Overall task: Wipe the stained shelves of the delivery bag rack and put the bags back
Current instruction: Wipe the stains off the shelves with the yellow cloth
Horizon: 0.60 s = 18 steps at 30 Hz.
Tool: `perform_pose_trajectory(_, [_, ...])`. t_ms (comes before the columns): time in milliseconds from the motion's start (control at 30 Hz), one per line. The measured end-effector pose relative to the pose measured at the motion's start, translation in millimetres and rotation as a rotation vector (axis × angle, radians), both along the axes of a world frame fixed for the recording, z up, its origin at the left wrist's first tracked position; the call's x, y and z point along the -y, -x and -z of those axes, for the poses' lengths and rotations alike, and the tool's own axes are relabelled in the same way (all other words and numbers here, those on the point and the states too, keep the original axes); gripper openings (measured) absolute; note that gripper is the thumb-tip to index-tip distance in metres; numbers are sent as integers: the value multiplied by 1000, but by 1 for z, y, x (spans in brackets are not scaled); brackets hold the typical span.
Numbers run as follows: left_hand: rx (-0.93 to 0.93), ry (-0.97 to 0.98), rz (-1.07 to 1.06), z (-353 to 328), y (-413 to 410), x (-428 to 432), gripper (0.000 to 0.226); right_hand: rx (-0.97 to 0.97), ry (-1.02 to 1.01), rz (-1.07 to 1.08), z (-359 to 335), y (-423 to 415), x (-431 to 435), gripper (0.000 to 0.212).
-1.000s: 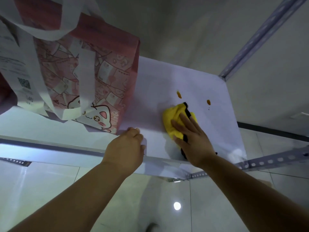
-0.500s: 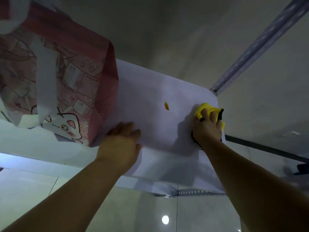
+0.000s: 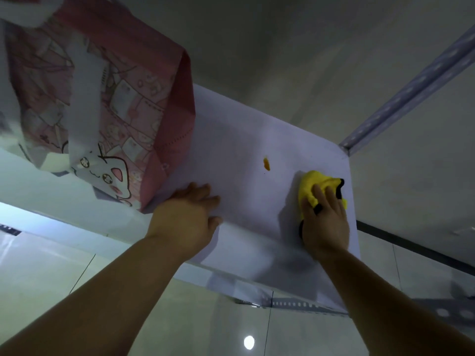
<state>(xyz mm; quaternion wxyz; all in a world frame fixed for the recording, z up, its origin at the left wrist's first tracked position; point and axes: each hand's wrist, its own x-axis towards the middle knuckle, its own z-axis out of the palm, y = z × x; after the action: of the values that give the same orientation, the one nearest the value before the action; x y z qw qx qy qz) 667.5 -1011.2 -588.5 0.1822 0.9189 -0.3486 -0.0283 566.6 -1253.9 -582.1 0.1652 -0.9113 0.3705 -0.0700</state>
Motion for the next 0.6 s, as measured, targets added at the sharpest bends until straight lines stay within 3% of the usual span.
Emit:
perform_pose_trajectory(133, [-11, 29, -20, 2, 1, 0, 43, -214, 24, 57, -2, -52, 18, 53])
perform_pose_trajectory(233, [8, 61, 4, 0, 2, 1, 33, -330, 116, -90, -3, -97, 9, 53])
perform_pose_trajectory(433, [31, 62, 19, -4, 5, 2, 30, -36, 13, -593, 4, -89, -60, 51])
perform_pose_trajectory(533, [4, 71, -5, -3, 5, 0, 38, 66, 5, -708, 0, -58, -30, 45])
perform_pose_trajectory(600, [-10, 85, -7, -2, 4, 1, 38, 83, 30, -621, -2, -41, 1, 41])
